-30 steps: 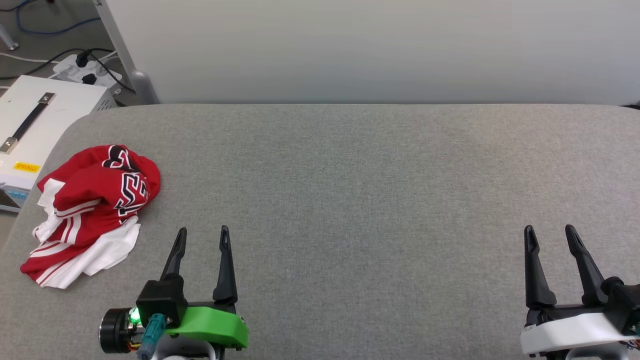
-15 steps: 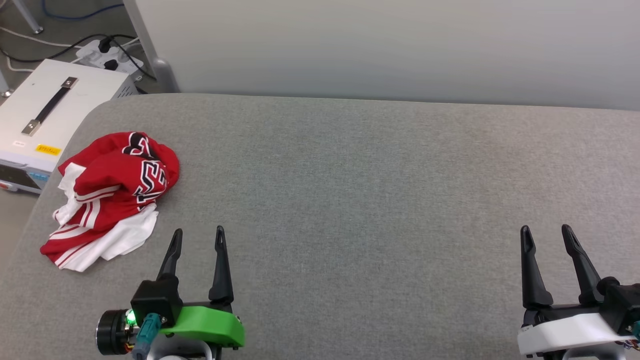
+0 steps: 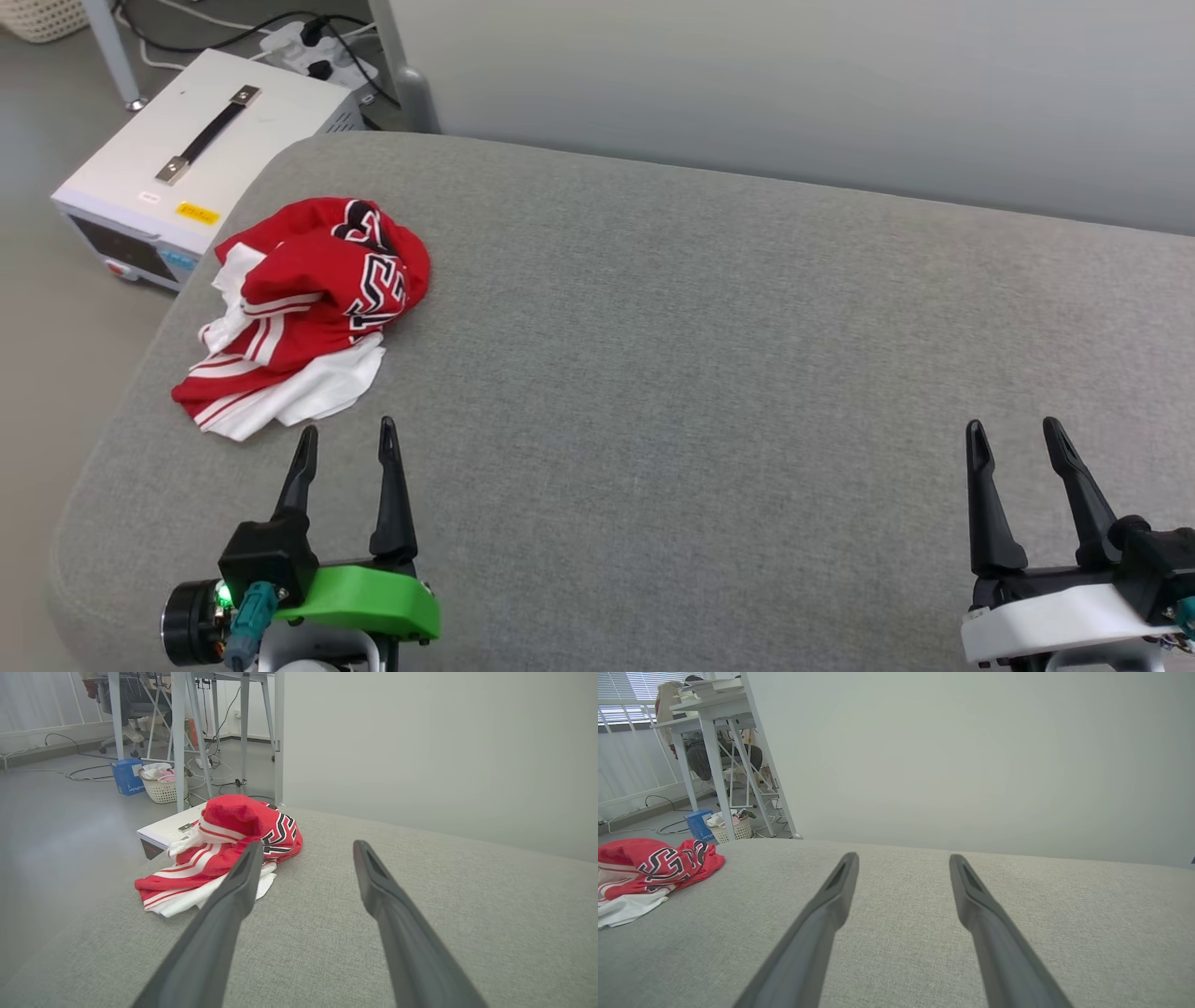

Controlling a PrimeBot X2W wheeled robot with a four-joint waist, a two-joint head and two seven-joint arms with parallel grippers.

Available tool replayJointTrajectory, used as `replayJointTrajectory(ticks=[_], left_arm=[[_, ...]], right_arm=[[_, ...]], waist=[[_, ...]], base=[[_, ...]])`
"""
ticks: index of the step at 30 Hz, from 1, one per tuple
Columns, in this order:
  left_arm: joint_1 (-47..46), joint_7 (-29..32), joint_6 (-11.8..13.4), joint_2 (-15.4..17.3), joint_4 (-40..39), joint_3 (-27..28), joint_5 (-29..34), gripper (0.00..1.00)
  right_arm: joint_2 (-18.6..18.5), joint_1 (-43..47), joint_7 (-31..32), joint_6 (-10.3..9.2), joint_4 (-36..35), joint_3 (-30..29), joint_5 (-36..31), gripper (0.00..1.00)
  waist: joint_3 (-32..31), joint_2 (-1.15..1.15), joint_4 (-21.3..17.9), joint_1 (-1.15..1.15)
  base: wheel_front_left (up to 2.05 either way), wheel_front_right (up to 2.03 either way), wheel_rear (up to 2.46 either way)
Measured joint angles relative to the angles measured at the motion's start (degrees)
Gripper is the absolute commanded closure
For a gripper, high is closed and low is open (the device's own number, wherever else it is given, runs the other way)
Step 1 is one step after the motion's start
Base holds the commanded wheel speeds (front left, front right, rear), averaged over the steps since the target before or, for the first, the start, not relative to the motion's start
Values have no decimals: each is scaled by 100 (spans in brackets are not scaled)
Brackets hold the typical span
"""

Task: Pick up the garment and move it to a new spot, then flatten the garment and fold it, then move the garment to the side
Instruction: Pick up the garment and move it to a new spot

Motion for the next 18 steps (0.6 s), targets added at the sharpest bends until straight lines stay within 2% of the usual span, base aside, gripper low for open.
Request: replayJointTrajectory(ticks=[18], left_arm=[[-46, 0, 51, -2, 24, 52, -275, 0]], right_arm=[[3, -25, 0, 0, -45, 75, -102, 0]], waist=[[142, 0, 1180, 0]], base=[[0, 0, 0]])
